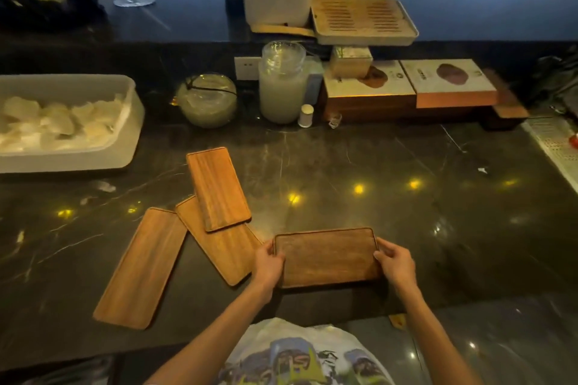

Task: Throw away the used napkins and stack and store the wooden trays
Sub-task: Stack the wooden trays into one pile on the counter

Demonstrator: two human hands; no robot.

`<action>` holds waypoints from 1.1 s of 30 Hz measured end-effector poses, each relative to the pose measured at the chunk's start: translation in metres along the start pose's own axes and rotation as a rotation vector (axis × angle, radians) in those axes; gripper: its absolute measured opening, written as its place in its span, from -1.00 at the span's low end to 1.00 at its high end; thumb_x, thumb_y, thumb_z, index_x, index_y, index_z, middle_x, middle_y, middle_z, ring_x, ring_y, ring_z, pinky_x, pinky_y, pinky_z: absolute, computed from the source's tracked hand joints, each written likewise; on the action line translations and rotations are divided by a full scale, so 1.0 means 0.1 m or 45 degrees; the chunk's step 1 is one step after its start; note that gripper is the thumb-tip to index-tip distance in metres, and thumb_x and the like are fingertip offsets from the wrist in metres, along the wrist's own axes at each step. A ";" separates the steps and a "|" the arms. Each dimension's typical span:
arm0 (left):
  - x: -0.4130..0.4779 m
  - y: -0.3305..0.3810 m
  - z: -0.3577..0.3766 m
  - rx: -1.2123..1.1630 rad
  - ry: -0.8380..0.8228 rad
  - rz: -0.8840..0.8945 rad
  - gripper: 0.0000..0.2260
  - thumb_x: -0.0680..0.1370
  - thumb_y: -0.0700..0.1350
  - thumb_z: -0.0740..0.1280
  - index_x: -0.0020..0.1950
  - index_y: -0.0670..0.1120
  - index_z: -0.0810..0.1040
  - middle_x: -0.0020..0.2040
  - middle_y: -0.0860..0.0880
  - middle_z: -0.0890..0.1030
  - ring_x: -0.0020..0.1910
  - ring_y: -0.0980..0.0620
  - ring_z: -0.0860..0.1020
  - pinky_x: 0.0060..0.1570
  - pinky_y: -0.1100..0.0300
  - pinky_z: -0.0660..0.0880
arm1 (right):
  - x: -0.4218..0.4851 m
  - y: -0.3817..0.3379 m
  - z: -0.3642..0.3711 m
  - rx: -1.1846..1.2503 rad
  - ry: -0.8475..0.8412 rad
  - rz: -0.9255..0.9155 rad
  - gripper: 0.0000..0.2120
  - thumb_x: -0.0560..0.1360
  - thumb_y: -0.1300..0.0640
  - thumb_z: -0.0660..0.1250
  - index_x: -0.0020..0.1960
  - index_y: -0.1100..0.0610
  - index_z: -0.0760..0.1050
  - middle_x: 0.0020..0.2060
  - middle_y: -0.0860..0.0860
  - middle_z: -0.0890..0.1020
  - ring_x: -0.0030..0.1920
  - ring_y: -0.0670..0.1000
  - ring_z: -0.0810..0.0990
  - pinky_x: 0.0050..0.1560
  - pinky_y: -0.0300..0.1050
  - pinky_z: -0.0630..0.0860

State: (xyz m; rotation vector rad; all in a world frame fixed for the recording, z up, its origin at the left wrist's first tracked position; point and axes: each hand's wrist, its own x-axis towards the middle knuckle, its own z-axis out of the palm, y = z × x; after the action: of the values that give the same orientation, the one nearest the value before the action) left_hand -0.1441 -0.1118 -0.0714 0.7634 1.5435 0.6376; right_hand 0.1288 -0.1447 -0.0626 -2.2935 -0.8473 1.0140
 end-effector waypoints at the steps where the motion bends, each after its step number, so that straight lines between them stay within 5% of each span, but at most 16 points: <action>1: 0.00 0.00 0.06 0.065 -0.004 0.002 -0.69 0.58 -0.35 0.24 0.15 0.01 0.58 -0.05 0.10 0.64 -0.13 0.23 0.60 -0.29 0.44 0.52 | 0.00 0.01 -0.02 0.003 0.025 0.004 -0.63 0.55 0.22 0.34 0.34 0.04 0.52 0.25 0.10 0.62 0.27 0.13 0.55 0.30 0.11 0.49; 6: 0.06 0.01 0.22 0.357 -0.015 0.031 -0.55 0.54 -0.38 0.21 0.36 -0.03 0.51 0.11 -0.06 0.66 0.10 -0.04 0.60 0.17 -0.03 0.58 | 0.06 0.04 -0.08 -0.054 0.085 0.046 -0.65 0.57 0.21 0.31 0.35 0.07 0.51 0.26 0.11 0.60 0.29 0.15 0.53 0.28 0.02 0.45; 16: 0.09 0.00 0.35 0.880 0.014 0.044 -0.60 0.54 -0.16 0.35 0.37 -0.11 0.42 0.27 -0.21 0.41 0.26 -0.18 0.44 0.26 0.02 0.48 | 0.07 0.05 -0.02 -0.253 0.138 -0.053 -0.66 0.59 0.22 0.24 0.34 0.05 0.52 0.14 0.13 0.67 0.15 0.16 0.60 0.18 0.04 0.52; 22: 0.11 0.09 0.15 0.726 -0.192 0.123 -0.67 0.54 -0.18 0.36 0.31 -0.10 0.48 0.17 -0.08 0.58 0.17 -0.04 0.57 0.12 0.04 0.60 | 0.03 -0.06 0.08 -0.585 0.145 -0.009 -0.57 0.59 0.14 0.23 0.45 0.06 0.36 0.28 0.19 0.45 0.24 0.22 0.46 0.20 0.13 0.46; 26: 0.22 0.37 -0.26 0.644 -0.106 0.242 -0.69 0.62 -0.12 0.25 0.37 -0.09 0.47 0.00 0.06 0.60 -0.16 0.23 0.58 -0.29 0.47 0.49 | 0.03 -0.43 0.28 -0.605 0.230 -0.116 -0.58 0.56 0.10 0.26 0.41 0.11 0.40 0.32 0.23 0.44 0.30 0.26 0.40 0.26 0.17 0.40; 29: 0.52 0.79 -0.81 0.677 0.104 0.340 -0.73 0.63 -0.17 0.23 0.31 -0.13 0.53 0.12 -0.06 0.63 -0.04 0.15 0.60 -0.22 0.49 0.43 | 0.02 -0.92 0.72 -0.332 -0.061 -0.238 -0.62 0.57 0.11 0.27 0.37 0.14 0.44 0.19 0.20 0.59 0.21 0.19 0.54 0.23 0.09 0.48; 33: 1.05 1.38 -1.52 0.897 0.319 0.358 -0.73 0.61 -0.13 0.22 0.29 -0.11 0.55 0.19 -0.10 0.62 0.12 -0.03 0.60 0.12 0.04 0.58 | -0.16 -1.52 1.49 -0.340 -0.429 -0.319 -0.52 0.57 -0.02 0.25 0.46 0.03 0.32 0.22 0.10 0.62 0.23 0.14 0.57 0.22 0.01 0.47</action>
State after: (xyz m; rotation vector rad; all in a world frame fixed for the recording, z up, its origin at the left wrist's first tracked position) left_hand -0.2855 0.0619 -0.0147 1.4937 1.9351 0.3894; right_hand -0.0473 -0.0250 -0.0476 -2.1797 -1.4457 1.2523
